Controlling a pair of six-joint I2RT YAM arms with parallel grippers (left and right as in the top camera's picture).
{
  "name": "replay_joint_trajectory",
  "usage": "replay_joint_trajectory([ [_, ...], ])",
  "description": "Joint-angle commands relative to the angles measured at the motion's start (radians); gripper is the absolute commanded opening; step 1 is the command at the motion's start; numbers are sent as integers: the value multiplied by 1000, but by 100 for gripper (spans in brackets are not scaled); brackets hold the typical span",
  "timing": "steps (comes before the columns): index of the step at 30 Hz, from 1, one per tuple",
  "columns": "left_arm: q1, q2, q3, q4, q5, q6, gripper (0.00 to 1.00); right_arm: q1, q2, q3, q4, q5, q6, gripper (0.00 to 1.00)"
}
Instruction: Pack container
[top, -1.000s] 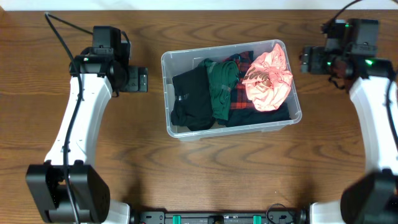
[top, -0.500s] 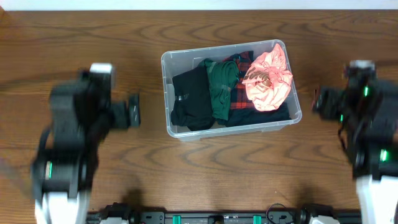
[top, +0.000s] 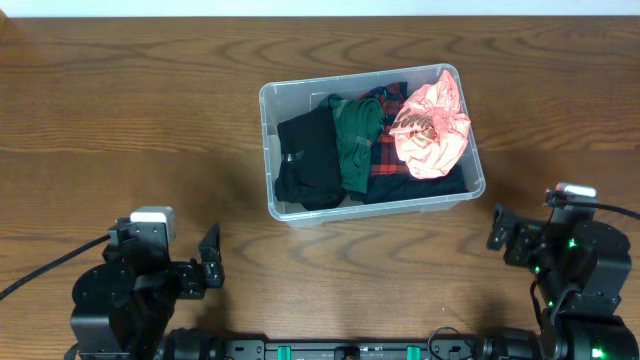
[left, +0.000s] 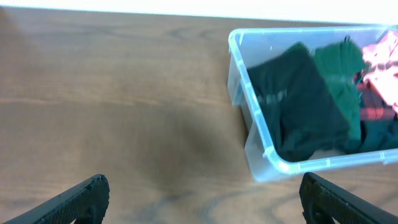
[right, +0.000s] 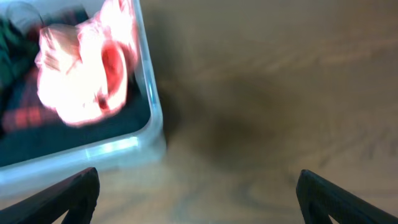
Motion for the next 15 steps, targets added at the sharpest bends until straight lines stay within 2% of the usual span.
replay_joint_trajectory([
  [1, -2, -1, -5, -35, 10, -8, 98, -4, -4, -10, -57, 13, 15, 99],
  [9, -2, -1, -5, -76, 10, -8, 98, -4, -4, -10, -207, 13, 15, 99],
  [15, -2, -1, -5, -76, 10, -8, 98, 10, -88, -17, -211, 20, 4, 99],
])
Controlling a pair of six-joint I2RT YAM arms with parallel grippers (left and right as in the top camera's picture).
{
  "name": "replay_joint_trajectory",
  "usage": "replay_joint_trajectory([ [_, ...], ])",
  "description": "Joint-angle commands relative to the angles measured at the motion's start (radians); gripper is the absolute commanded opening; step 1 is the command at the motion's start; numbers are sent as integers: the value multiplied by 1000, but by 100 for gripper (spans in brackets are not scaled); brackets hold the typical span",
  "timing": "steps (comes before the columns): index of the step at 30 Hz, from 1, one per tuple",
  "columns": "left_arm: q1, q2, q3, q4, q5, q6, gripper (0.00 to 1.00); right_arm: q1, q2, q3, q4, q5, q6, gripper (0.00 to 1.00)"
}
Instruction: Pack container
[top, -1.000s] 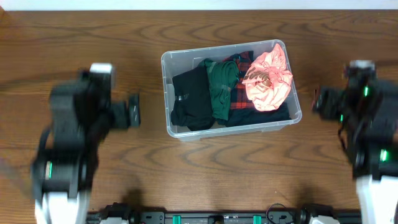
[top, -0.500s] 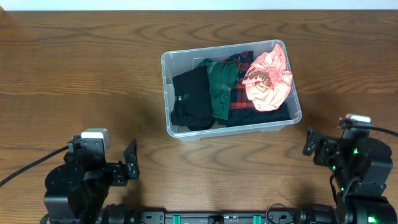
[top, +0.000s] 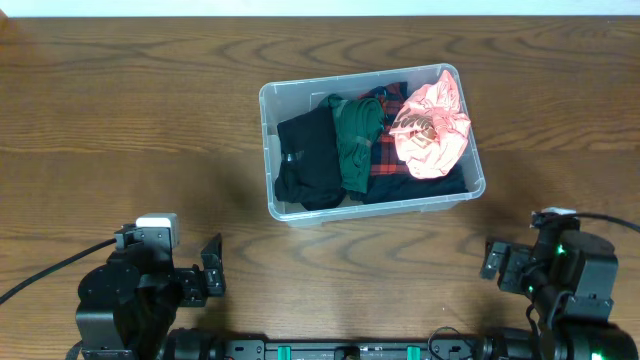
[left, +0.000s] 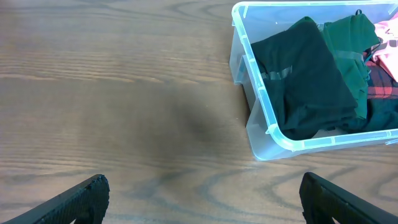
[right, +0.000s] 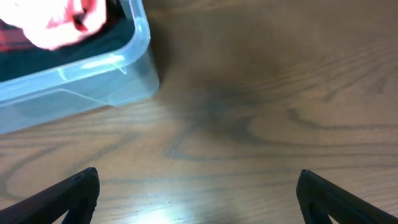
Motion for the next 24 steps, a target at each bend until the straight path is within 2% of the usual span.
replay_joint_trajectory([
  [1, -2, -2, -5, -2, 10, -6, 98, 18, -80, -16, 17, 17, 3, 99],
  [5, -2, -2, -5, -2, 10, -6, 98, 40, -237, -81, 115, 11, -8, 99],
  [12, -2, -2, -5, -2, 10, -6, 98, 52, -496, -353, 389, -75, -20, 99],
  [20, -2, -2, -5, -2, 10, -6, 98, 82, -493, -683, 1032, -136, -101, 99],
  [21, -2, -2, -5, -2, 10, -6, 98, 82, -493, -718, 1089, -131, -103, 99],
  [24, -2, -2, -5, -2, 10, -6, 98, 93, -493, -711, 1073, -95, -119, 99],
])
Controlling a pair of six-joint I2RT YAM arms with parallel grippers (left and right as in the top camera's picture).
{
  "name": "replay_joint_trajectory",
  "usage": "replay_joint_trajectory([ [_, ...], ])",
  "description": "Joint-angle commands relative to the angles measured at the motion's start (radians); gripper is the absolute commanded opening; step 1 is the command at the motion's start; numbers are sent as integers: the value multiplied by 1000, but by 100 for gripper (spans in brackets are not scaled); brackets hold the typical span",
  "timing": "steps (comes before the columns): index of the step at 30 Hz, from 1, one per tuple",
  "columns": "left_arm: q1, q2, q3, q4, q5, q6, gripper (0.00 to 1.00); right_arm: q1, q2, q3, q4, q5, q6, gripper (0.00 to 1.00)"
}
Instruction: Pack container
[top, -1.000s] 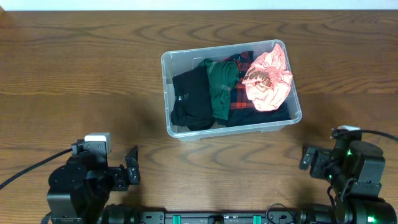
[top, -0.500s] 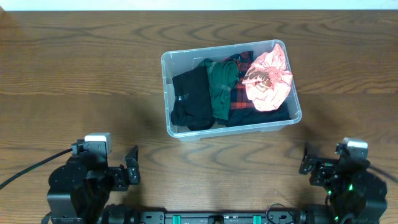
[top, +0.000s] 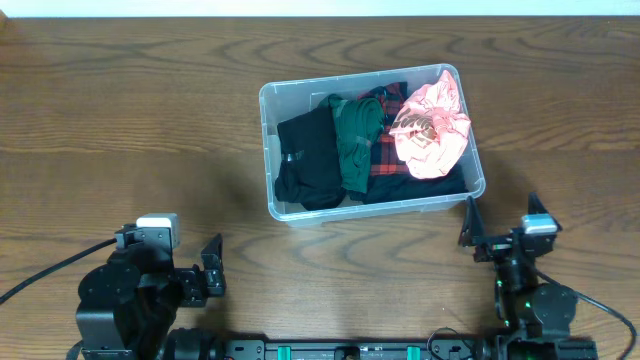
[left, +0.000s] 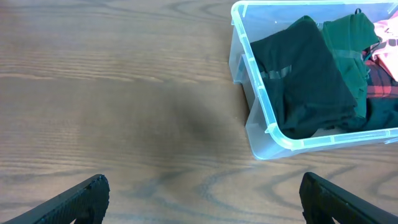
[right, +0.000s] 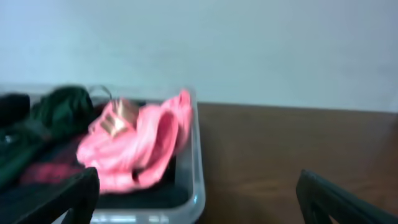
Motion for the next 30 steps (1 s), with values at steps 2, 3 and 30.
replay_joint_trajectory([
  [2, -2, -2, -4, 0, 7, -6, 98, 19, -7, -7, 6, 18, -39, 99],
  [3, -2, -2, -4, 0, 7, -6, 98, 19, -7, -7, -4, 18, -39, 99],
  [30, -2, -13, -8, -4, 7, -6, 98, 19, -5, -7, -56, 18, -39, 99],
])
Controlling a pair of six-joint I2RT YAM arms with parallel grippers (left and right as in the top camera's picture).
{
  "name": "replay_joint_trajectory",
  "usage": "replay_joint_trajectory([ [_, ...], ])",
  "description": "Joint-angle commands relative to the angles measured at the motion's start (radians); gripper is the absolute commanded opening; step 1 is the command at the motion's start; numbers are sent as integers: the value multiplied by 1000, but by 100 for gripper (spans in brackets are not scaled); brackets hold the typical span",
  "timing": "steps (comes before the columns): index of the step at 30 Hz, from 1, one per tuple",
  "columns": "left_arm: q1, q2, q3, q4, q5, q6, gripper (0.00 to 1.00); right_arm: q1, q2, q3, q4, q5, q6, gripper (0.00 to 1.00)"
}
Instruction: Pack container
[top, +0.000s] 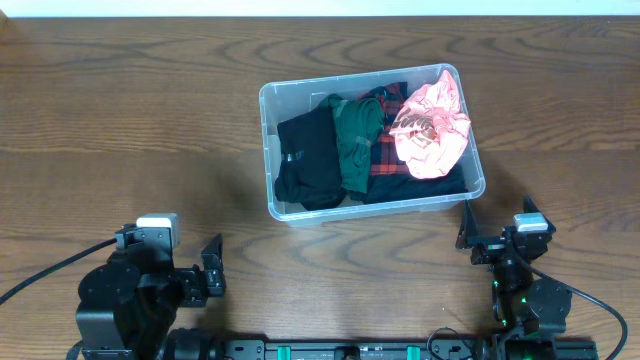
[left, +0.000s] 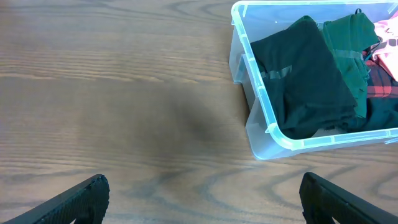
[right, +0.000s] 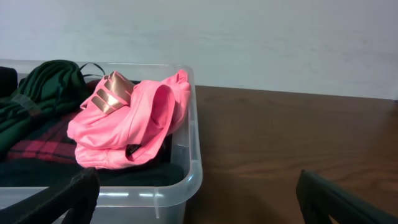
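A clear plastic container (top: 268, 150) stands at mid-table, holding a black garment (top: 308, 160), a green one (top: 357, 135), red plaid cloth (top: 388, 160) and a pink garment (top: 430, 130) that rises above the right end. My left gripper (left: 199, 208) is open and empty over bare wood, in front of the container's (left: 261, 134) left end and well short of it. My right gripper (right: 199, 202) is open and empty, level with the table and facing the container's (right: 193, 168) near right corner. The pink garment (right: 130, 124) lies just behind that rim.
The left arm (top: 130, 295) sits at the table's front left edge and the right arm (top: 525, 295) at the front right. Brown wood (top: 120, 130) surrounds the container. A pale wall (right: 249, 37) rises behind the table's far edge.
The right gripper has shifted very slightly and its view, blurred before, is now sharp. The left arm, the container and the clothes are where they were.
At first both grippers were open near the front corners, the right one looking down on the container's right end. Then both sat nearer the front edge. Then the right gripper was level, facing the container from the front right, where it still is.
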Motion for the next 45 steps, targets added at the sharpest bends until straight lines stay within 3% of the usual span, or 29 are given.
replay_joint_trajectory([
  [1, -1, -21, -9, -6, 7, -6, 98, 18, -5, -1, -4, 6, -11, 99],
  [6, 19, -112, -83, -27, -20, 10, 98, 18, -5, -1, -4, 6, -11, 99],
  [9, 26, -196, -222, 59, -39, 10, 98, 18, -5, -1, -4, 6, -11, 99],
  [16, 48, -372, -612, 600, -39, 31, 98, 18, -5, -1, -4, 6, -11, 99],
  [23, 47, -425, -889, 1064, -42, 58, 98, 18, -5, -1, -4, 6, -11, 99],
  [30, 47, -424, -900, 952, -39, 58, 98, 18, -5, -1, -5, 6, -11, 99],
  [45, 47, -421, -900, 956, -39, 58, 98, 18, -5, -1, -5, 6, -11, 99],
])
